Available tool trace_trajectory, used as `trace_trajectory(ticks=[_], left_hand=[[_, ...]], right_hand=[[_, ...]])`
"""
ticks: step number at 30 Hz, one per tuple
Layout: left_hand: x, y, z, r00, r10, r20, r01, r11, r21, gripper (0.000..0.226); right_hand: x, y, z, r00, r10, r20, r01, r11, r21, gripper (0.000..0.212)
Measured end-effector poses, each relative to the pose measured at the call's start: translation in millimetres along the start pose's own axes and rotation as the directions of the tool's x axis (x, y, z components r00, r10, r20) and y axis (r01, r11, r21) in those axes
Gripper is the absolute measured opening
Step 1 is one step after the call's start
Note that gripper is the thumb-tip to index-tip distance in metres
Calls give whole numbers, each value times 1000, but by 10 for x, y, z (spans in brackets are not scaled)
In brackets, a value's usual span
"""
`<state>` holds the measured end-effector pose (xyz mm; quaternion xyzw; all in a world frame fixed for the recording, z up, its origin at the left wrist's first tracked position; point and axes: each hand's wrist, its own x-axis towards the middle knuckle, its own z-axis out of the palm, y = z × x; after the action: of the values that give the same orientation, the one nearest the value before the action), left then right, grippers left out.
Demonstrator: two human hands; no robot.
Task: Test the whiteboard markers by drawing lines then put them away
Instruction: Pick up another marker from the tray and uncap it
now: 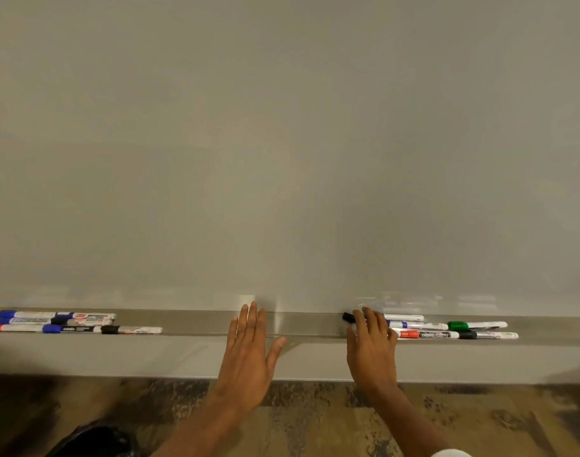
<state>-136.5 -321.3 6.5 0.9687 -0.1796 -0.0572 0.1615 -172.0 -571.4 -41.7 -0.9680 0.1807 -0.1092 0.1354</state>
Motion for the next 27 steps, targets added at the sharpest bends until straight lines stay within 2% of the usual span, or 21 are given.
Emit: trace_trajectory(ticks=[4, 17, 22, 25, 27], left_hand=[[59, -64, 106, 999, 26, -23, -27, 999, -34, 83], [98, -278, 250, 956, 157, -249, -214, 952, -219, 53], [113, -257, 87, 920, 142, -365, -256, 923, -287, 44], [124, -132, -151, 925, 44, -378, -222, 870, -441, 37], [136, -16, -364, 940, -59, -337, -160, 795, -585, 32]], right_hand=[[107, 42, 125, 999, -2, 41, 4, 999, -48, 52], [311, 146, 338, 992, -114, -47, 112, 992, -50, 47], [293, -81, 272, 976, -198, -94, 208, 973, 103, 44], [254, -413, 98, 966, -208, -154, 243, 934, 262, 40], [226, -675, -64, 967, -162, -198, 230, 889, 396, 33]])
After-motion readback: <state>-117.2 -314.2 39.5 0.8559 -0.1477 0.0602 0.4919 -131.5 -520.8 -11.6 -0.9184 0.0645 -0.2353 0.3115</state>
